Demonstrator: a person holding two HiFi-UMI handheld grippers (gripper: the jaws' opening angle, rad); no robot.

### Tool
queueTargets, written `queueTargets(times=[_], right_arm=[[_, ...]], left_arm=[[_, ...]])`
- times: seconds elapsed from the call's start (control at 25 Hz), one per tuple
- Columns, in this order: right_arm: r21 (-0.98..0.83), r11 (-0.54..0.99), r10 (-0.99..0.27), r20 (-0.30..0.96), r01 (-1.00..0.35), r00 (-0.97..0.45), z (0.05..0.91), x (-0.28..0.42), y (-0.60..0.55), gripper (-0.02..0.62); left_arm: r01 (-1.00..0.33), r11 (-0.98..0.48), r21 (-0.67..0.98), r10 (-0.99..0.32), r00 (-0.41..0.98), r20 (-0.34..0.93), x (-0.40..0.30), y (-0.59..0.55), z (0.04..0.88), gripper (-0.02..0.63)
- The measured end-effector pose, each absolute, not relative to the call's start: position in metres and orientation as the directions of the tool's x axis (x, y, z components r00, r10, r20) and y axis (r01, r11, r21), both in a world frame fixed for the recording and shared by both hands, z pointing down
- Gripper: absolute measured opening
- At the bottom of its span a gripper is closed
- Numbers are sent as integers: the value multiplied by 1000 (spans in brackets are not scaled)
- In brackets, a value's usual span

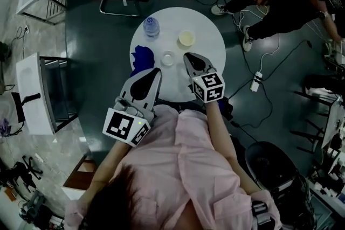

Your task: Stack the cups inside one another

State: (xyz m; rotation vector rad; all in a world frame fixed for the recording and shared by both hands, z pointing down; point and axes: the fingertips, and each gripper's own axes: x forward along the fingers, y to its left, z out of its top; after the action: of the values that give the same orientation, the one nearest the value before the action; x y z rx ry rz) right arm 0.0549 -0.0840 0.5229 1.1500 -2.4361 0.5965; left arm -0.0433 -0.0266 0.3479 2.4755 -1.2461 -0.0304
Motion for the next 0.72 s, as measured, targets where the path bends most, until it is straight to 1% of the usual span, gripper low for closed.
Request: queueTargets(times=[0.72], right_arm=[[-223,566,-616,525,-793,-588,531,50,-84,34]], left_arm=[[-792,-515,328,-803,580,140,-54,-28,347,15]])
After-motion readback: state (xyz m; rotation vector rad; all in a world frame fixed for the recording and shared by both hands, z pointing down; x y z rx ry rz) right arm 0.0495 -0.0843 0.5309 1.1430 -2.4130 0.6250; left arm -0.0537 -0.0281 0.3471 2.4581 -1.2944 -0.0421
